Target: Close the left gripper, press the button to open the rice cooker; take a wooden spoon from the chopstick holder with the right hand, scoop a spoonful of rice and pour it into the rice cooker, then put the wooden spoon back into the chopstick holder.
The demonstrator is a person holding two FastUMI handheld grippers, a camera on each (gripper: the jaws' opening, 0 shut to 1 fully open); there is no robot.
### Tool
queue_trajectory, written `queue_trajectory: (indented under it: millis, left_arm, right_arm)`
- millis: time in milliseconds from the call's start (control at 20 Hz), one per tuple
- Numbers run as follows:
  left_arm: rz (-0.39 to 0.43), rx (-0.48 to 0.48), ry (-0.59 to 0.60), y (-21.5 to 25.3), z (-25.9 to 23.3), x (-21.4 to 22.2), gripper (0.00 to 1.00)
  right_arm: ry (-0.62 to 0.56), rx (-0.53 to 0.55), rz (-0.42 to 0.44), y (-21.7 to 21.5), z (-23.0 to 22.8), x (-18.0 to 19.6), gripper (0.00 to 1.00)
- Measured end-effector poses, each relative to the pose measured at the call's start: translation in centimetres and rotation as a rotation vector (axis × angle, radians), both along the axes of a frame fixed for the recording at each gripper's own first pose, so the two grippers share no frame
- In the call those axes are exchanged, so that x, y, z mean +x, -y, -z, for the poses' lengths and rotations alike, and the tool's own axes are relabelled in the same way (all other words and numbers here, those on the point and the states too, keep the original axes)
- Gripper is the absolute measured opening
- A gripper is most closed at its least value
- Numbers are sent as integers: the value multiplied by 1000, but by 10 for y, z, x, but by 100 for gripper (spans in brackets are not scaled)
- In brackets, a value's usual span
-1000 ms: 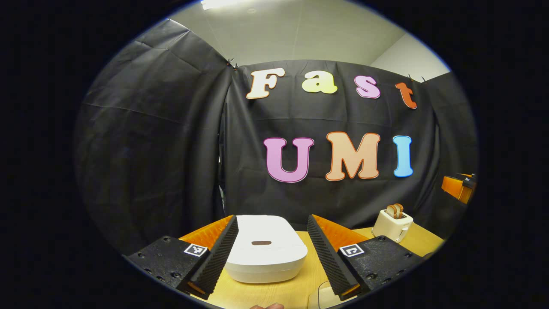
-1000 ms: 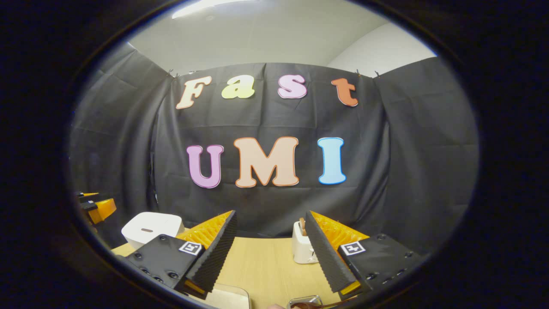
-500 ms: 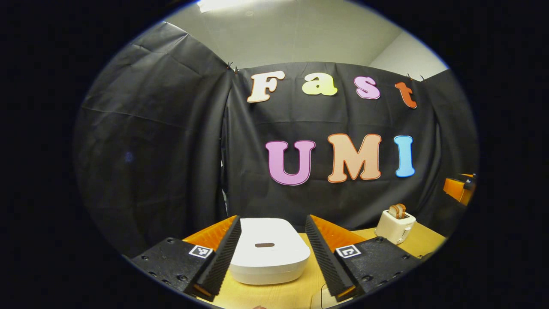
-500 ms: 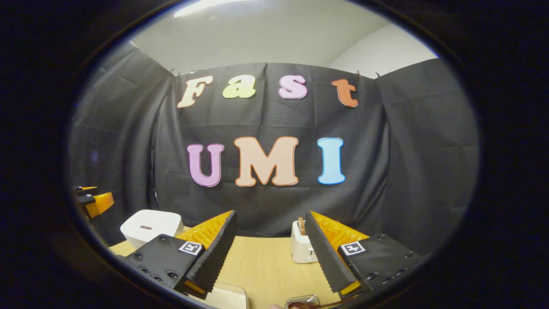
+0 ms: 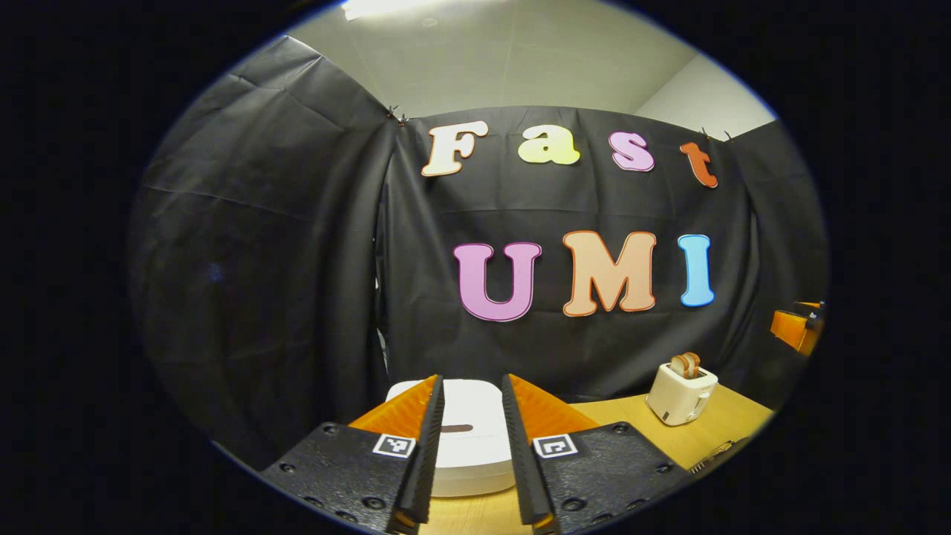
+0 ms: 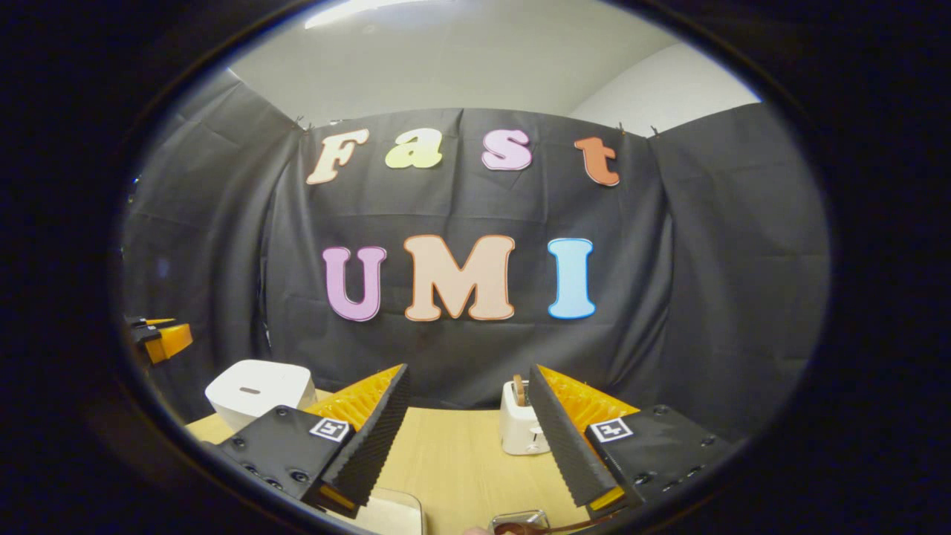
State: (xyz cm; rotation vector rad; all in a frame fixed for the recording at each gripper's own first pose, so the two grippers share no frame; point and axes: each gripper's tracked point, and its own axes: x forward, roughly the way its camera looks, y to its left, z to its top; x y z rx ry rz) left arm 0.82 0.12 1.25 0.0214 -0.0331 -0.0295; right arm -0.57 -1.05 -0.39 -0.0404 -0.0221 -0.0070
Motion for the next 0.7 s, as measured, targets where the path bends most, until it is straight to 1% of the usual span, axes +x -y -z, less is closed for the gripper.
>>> queue_trajectory:
  millis: [50, 150, 200, 250, 300, 350, 450, 550, 700]
  left_arm:
    - [-1, -5, -3, -2, 1, 2, 36]
    - [-39, -17, -7, -13, 6, 9, 22]
    - [-45, -26, -6, -16, 6, 10, 12]
    - [-52, -32, -7, -18, 9, 10, 7]
    - [-61, -39, -6, -25, 9, 13, 0]
    - [-58, -52, -11, -27, 11, 15, 0]
    - [-24, -71, -22, -26, 15, 18, 0]
    - [1, -73, -30, -29, 18, 28, 0]
    - [13, -78, -65, -37, 33, 47, 0]
  right_arm:
    - [6, 1, -3, -2, -3, -2, 99]
    - [21, -10, -7, -4, -6, -3, 100]
    - [22, -18, -9, -6, -6, -3, 100]
    - [19, -25, -10, -7, -3, -4, 100]
    - [15, -30, -12, -8, -2, -5, 100]
    - [11, -35, -11, -9, -1, -4, 100]
    - [6, -40, -8, -10, -1, -6, 100]
    - [8, -47, -2, -11, -2, -6, 100]
    - [11, -57, 8, -14, -3, -9, 99]
